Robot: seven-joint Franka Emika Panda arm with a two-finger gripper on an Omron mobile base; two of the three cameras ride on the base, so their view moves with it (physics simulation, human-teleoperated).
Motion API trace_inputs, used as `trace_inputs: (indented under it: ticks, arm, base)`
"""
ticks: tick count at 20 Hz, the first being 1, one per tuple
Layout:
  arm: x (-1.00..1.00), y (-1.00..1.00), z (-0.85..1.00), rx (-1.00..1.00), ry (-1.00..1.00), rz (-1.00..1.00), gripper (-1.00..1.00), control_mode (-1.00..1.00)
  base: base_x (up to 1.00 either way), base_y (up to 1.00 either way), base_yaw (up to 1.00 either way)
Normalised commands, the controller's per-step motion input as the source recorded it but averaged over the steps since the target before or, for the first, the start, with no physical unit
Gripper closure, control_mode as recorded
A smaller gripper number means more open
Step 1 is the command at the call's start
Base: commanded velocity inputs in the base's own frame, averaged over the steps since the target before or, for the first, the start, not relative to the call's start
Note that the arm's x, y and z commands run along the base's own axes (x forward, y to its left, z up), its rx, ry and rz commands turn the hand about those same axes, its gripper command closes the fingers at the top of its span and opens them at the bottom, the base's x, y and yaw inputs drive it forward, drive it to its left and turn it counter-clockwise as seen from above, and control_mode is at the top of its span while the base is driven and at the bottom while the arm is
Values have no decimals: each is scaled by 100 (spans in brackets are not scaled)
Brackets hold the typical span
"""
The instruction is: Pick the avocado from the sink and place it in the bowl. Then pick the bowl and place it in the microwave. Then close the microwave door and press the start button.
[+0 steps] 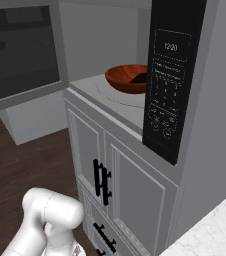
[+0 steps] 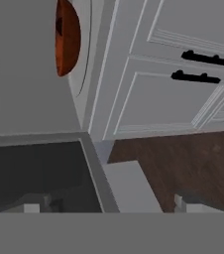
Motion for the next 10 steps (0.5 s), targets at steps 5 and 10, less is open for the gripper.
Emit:
trace_inputs:
  ticks: [5, 10]
  arm:
    - [-3, 100, 0, -9, -4, -1, -100, -100]
    - [1, 100, -25, 0, -1, -10, -100, -100]
  base:
    - [0, 0, 0]
    - [0, 0, 0]
